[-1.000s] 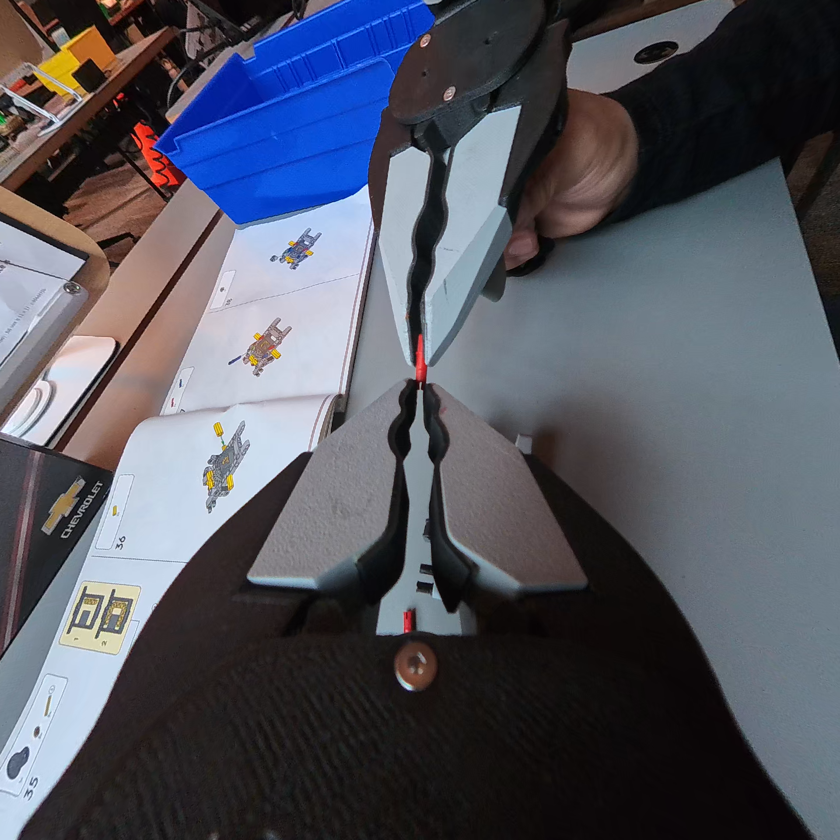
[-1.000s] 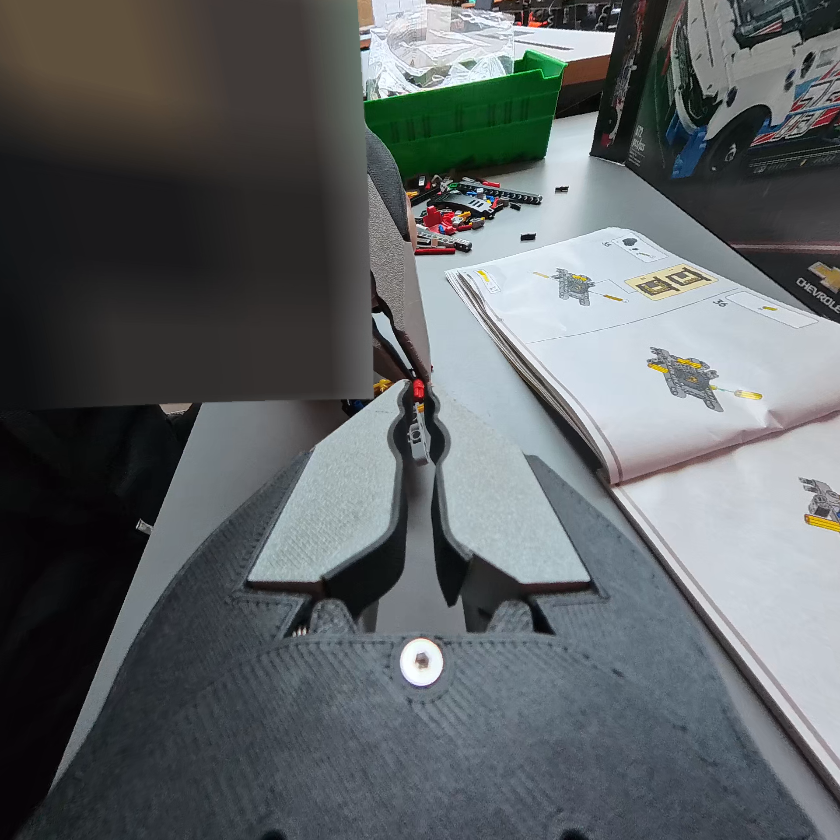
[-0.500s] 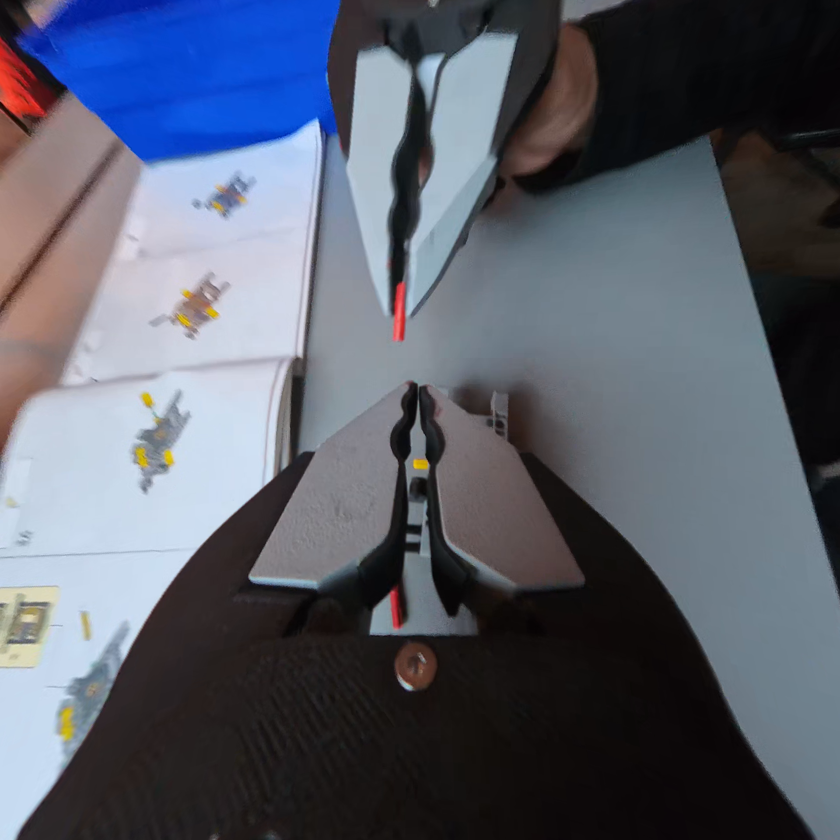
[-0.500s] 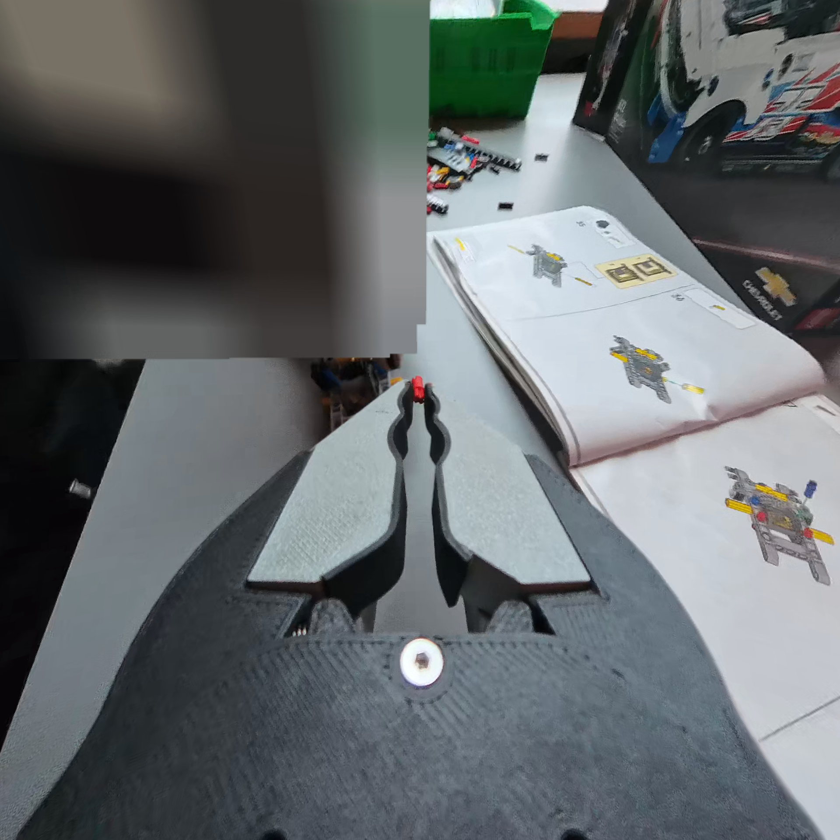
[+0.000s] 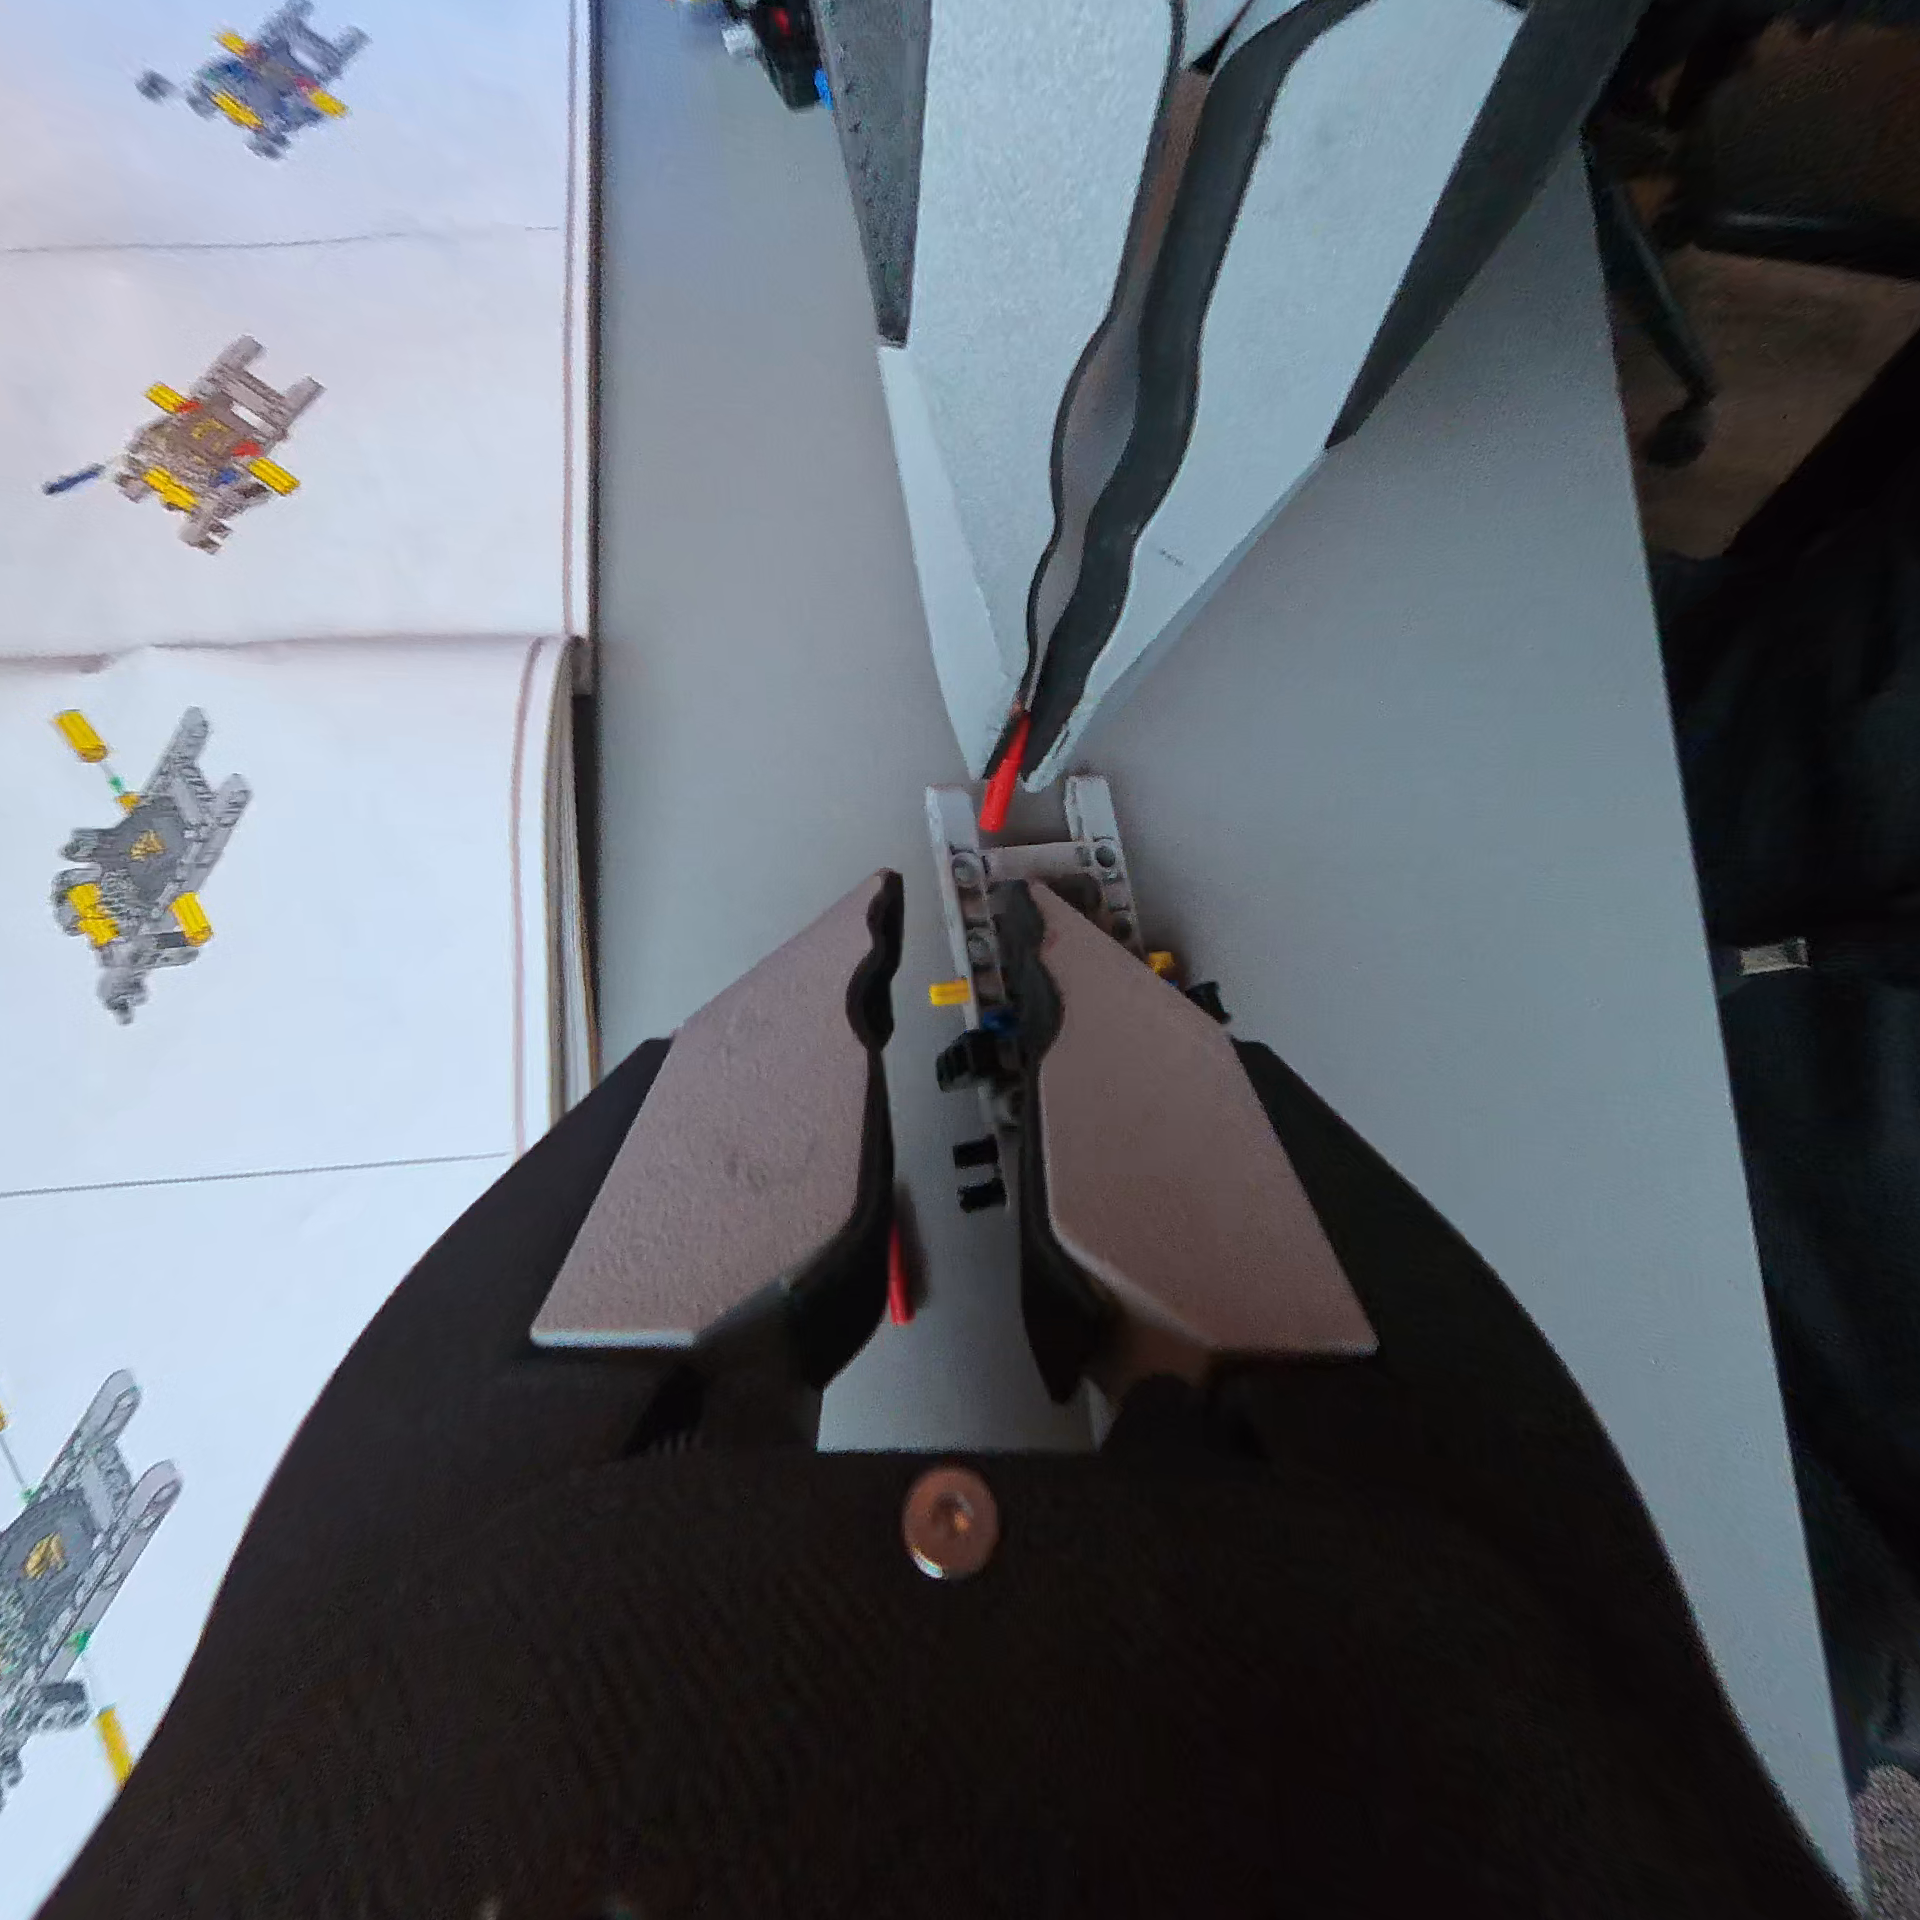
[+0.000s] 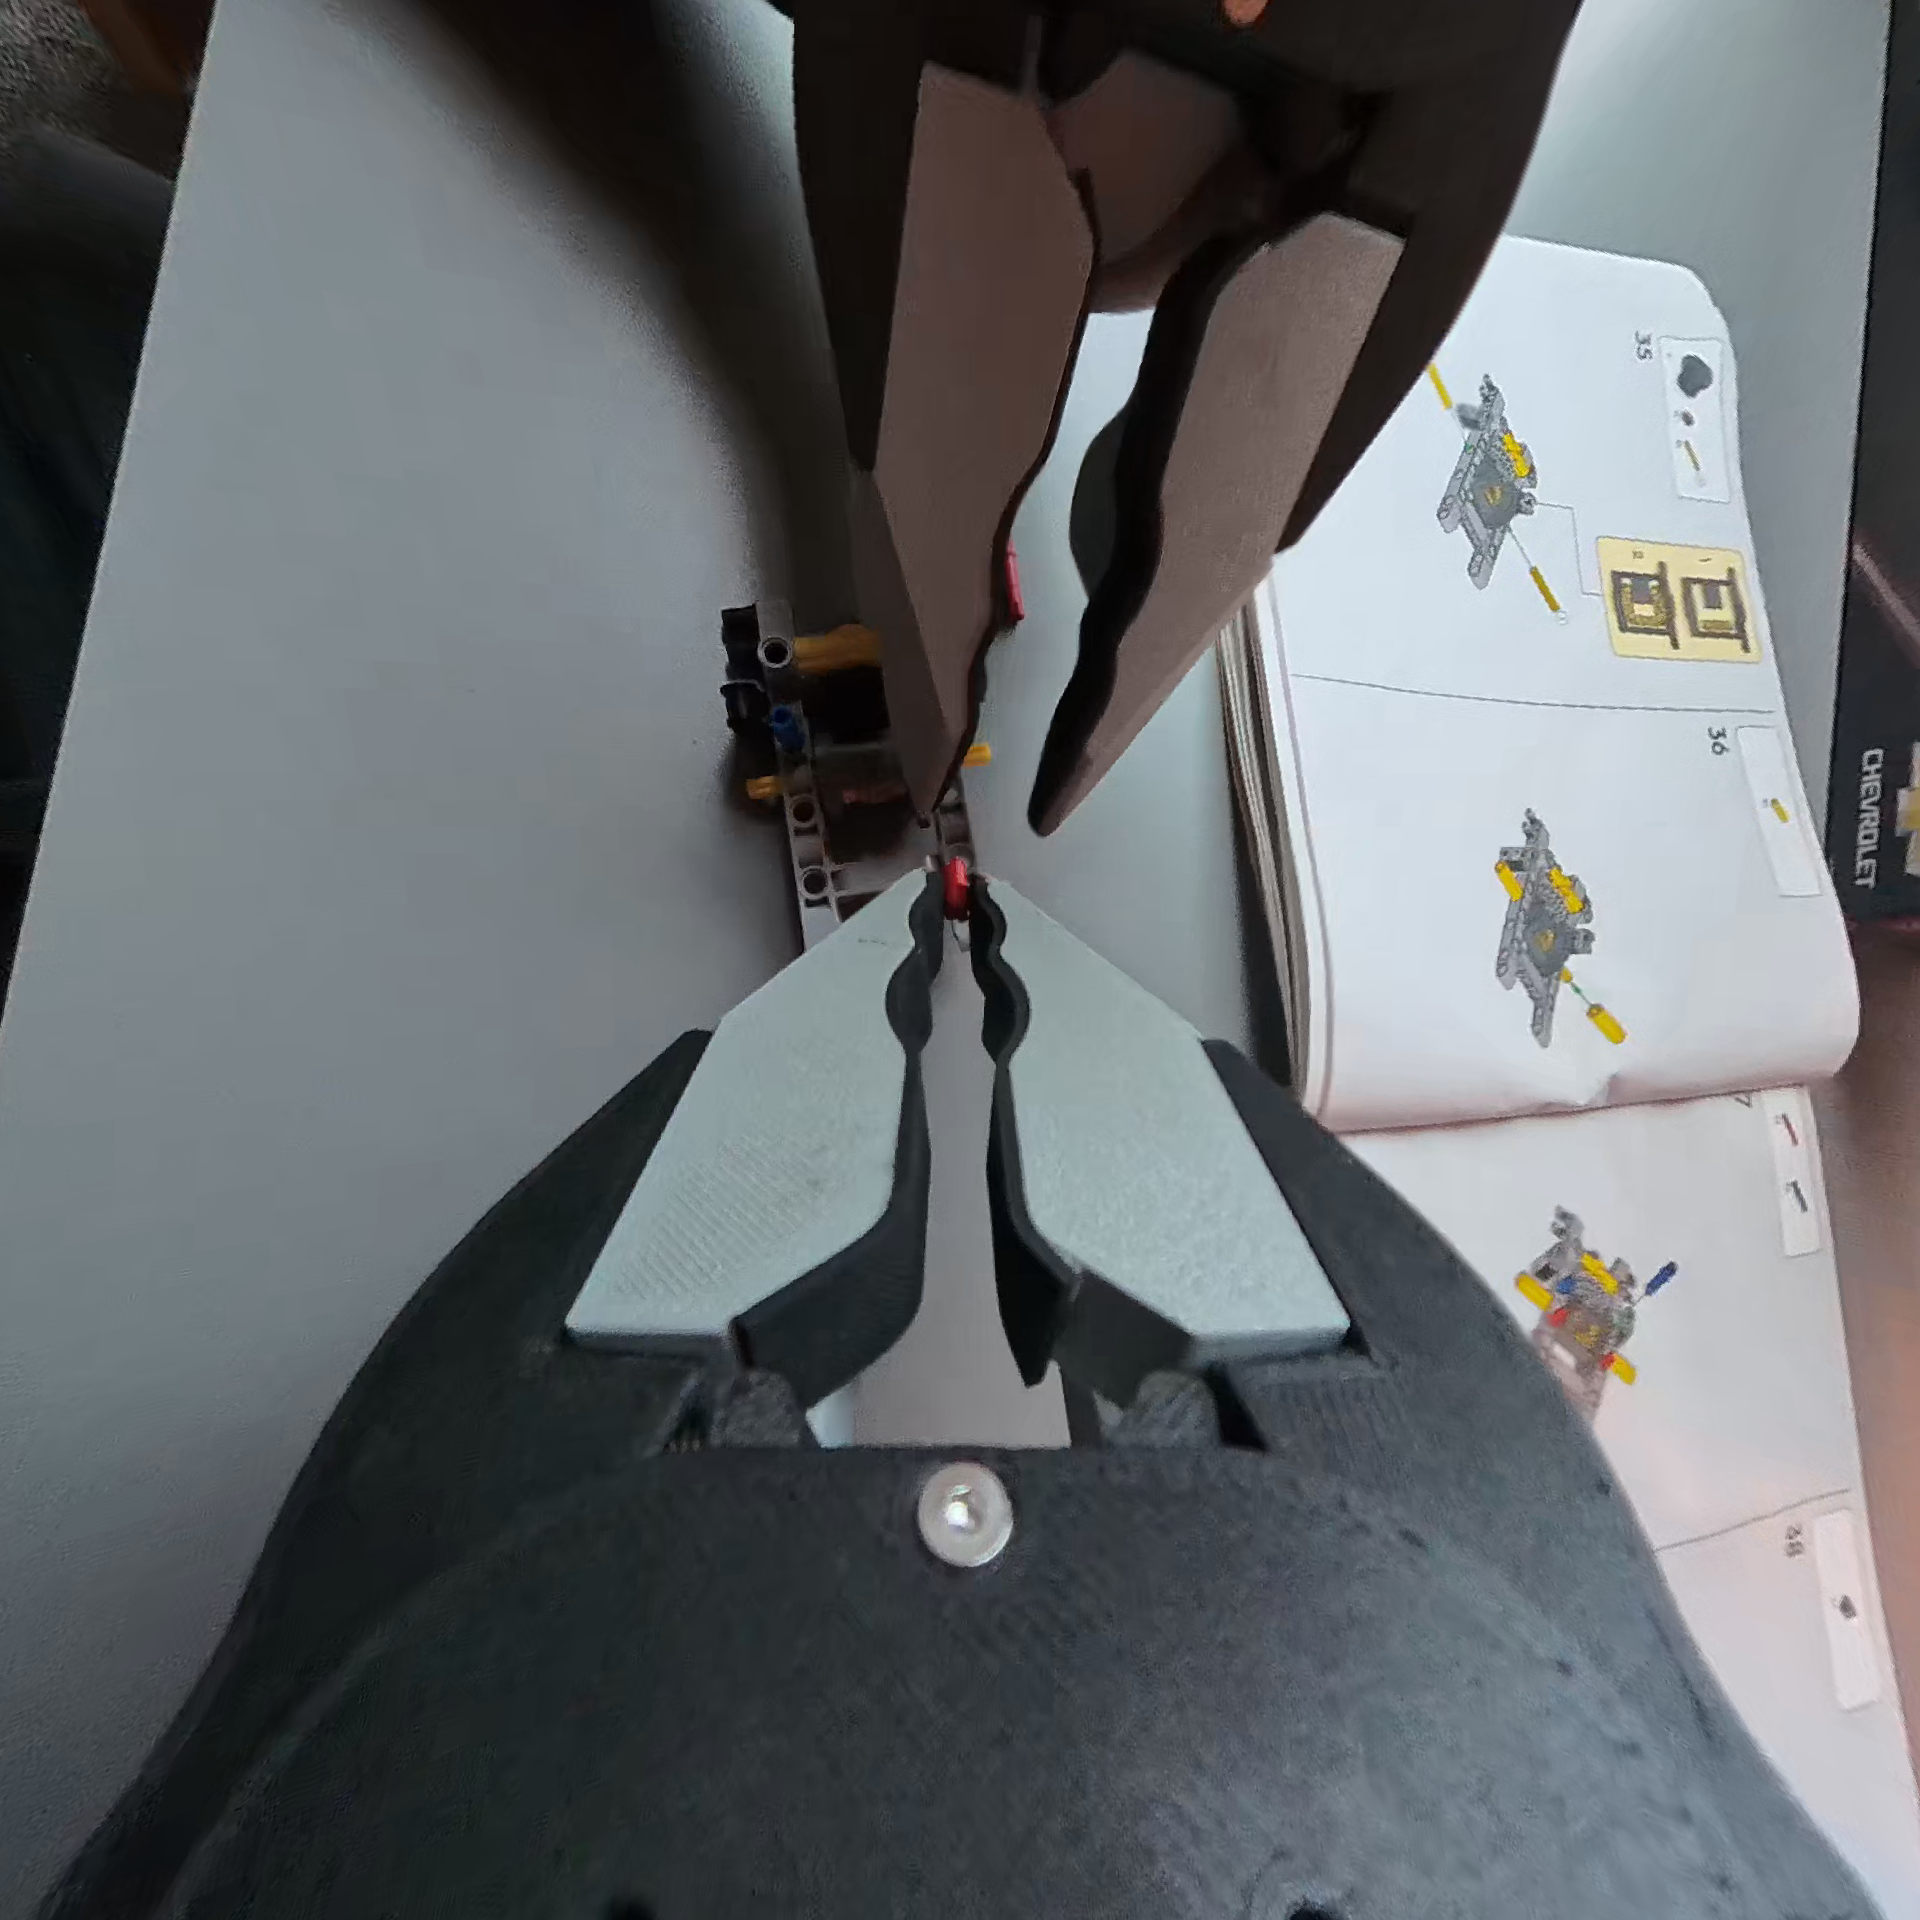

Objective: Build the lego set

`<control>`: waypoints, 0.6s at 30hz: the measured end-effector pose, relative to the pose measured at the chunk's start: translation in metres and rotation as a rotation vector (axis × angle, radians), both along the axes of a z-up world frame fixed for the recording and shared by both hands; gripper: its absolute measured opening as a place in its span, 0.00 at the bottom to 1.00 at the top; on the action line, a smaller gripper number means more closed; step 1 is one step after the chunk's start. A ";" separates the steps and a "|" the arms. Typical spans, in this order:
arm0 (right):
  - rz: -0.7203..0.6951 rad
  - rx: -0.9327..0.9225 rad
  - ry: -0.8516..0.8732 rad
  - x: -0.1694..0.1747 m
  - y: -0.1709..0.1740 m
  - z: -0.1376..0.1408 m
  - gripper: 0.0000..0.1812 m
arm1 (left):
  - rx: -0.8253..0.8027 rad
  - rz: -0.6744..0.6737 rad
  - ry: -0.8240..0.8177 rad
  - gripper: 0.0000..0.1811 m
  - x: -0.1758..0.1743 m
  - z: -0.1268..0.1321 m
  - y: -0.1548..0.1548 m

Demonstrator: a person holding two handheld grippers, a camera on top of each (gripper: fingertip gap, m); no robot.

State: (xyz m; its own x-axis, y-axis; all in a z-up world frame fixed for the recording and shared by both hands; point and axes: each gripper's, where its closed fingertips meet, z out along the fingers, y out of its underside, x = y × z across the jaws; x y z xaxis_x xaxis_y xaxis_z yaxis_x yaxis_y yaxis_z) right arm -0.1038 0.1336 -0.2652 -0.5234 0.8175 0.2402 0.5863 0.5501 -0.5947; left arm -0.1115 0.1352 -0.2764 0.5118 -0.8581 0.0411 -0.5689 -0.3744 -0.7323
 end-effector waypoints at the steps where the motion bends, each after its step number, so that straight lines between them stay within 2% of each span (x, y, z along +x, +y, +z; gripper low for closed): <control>1: 0.001 0.008 -0.001 -0.002 0.002 0.003 0.01 | 0.001 0.005 -0.014 0.10 -0.004 0.005 -0.001; 4: 0.022 0.013 -0.022 -0.004 0.003 0.006 0.01 | -0.102 0.009 -0.062 0.22 -0.015 0.005 -0.011; 10: 0.082 0.042 -0.083 -0.007 -0.004 -0.005 0.01 | -0.133 0.016 0.012 0.20 -0.014 -0.019 -0.015; 12: 0.091 0.063 -0.107 -0.008 -0.003 -0.009 0.01 | -0.155 -0.018 -0.002 0.15 -0.005 -0.019 -0.019; 18: 0.120 0.120 -0.176 -0.006 0.000 -0.011 0.01 | -0.171 -0.017 -0.032 0.15 -0.003 -0.020 -0.018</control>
